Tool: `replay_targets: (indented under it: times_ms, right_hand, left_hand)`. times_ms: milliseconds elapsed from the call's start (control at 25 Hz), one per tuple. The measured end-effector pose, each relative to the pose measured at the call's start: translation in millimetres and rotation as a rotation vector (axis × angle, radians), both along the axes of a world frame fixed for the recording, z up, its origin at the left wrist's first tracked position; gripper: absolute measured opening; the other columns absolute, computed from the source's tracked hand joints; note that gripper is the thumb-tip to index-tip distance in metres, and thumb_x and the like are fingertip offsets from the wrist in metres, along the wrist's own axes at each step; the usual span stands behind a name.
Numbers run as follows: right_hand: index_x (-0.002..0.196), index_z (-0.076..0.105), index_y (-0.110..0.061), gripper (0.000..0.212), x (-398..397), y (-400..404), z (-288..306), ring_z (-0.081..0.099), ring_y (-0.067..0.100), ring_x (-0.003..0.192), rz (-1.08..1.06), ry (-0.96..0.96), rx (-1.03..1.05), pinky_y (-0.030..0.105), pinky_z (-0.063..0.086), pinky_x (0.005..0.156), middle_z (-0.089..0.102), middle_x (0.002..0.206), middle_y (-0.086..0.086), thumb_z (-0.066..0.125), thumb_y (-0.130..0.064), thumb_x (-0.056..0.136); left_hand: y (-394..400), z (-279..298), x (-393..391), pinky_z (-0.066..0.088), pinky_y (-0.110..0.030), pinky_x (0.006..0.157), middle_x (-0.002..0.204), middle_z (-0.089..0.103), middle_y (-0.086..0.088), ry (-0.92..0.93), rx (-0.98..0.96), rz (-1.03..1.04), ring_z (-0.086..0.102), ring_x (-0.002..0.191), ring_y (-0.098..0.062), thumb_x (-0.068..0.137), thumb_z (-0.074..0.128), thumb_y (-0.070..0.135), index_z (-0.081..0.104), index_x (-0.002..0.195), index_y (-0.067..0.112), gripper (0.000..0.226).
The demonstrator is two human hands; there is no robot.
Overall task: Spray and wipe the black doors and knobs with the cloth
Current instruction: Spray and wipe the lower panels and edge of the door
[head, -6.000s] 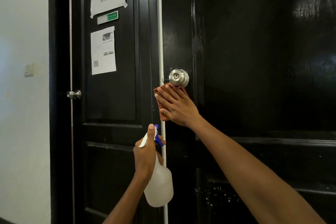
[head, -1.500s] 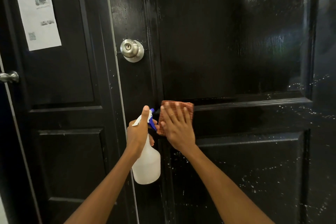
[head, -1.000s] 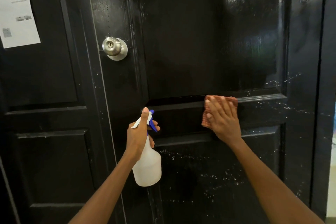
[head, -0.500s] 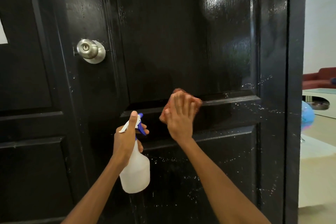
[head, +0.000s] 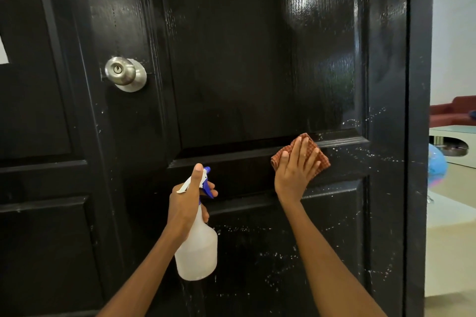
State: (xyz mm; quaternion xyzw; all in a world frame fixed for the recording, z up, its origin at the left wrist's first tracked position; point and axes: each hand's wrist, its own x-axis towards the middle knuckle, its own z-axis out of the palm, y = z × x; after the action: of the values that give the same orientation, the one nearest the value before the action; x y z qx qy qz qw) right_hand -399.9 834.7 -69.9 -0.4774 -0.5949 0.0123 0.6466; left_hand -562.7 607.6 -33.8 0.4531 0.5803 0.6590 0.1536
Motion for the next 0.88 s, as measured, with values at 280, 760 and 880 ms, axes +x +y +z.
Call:
replay_targets:
  times_ms: [280,760,880]
  right_hand:
    - [0.166,0.007,-0.026,0.061,-38.9,-27.9,-13.9,-0.004,0.028,0.160,0.104,-0.626,0.365,0.052,-0.002,0.128,0.001,0.174,-0.002,0.025,-0.045,0.111]
    - [0.166,-0.001,-0.031,0.064,152.4,71.4,-4.2,-0.010,0.024,0.160,-0.070,-0.125,-0.100,0.058,0.004,0.128,-0.007,0.173,-0.009,0.006,-0.056,0.107]
    - [0.165,-0.007,-0.029,0.065,157.2,72.8,13.4,-0.014,0.026,0.159,-0.044,0.003,-0.158,0.061,0.003,0.126,-0.012,0.172,-0.007,0.006,-0.056,0.108]
  left_hand:
    - [17.3,6.6,13.9,0.050,-0.031,0.047,0.081,0.076,-0.006,0.015,-0.002,0.010,0.060,0.050,-0.027,0.091,0.042,0.068,0.073,0.089,0.009,0.066]
    - [64.7,11.9,77.9,0.047,-0.027,0.043,0.085,0.076,-0.009,-0.016,-0.006,-0.171,0.056,0.045,-0.024,0.086,0.042,0.069,0.073,0.089,0.007,0.069]
    - [64.4,8.1,80.6,0.047,-0.028,0.043,0.087,0.076,-0.008,-0.001,-0.015,-0.188,0.055,0.044,-0.024,0.086,0.042,0.070,0.073,0.091,0.008,0.069]
